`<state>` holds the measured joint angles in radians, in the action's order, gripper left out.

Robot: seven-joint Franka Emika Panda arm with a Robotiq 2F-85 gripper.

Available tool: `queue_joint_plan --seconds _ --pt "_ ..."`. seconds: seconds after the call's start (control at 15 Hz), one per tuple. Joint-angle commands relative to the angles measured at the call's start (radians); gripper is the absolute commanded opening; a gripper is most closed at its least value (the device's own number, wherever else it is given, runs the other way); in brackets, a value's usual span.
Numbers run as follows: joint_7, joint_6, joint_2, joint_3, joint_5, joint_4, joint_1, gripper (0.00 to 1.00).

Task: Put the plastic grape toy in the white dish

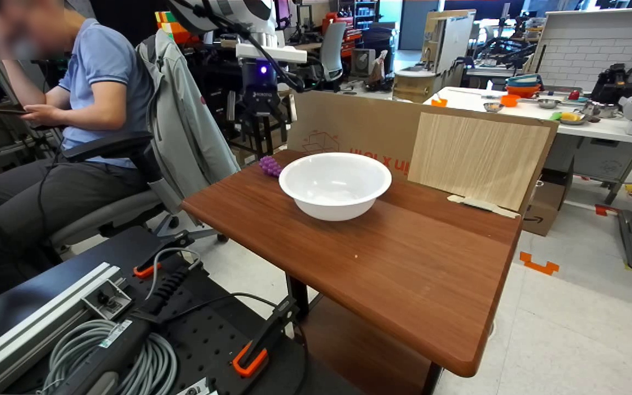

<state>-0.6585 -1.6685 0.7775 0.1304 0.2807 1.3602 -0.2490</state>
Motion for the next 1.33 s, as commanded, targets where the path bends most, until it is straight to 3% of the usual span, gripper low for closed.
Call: queue_joint_plan --seconds 0.0,0.27,0.73,1.27 --pt "0.007 0.007 0.004 0.019 0.011 -0.006 0.012 1.00" --pt "0.022 -0.137 -0.129 0.025 0.048 0.148 0.007 1.00" --pt "0.031 -0.281 -0.183 0.037 0.071 0.268 0.012 1.00" --pt "0.066 -0.185 0.006 0.003 0.076 0.139 0.010 1.00"
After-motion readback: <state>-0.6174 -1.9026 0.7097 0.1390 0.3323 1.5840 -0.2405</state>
